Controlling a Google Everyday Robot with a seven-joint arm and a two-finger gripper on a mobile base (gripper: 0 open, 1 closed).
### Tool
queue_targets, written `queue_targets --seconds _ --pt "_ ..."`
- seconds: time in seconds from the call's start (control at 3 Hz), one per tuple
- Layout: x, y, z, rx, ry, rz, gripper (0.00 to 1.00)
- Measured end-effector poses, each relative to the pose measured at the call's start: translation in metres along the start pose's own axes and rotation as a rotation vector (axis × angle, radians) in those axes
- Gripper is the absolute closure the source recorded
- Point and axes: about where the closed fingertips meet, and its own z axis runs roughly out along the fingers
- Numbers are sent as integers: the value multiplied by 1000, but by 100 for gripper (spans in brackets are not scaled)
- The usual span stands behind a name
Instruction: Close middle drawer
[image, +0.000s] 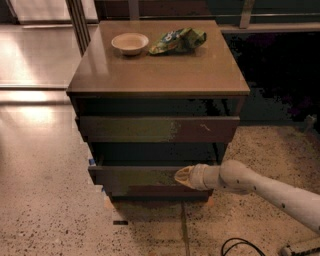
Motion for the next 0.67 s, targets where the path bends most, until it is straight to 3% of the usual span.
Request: queue_targets --seconds 0.33,0.67 --pt "3 -11 14 16 11 -14 100" --pt "2 -37 21 68 24 -31 100"
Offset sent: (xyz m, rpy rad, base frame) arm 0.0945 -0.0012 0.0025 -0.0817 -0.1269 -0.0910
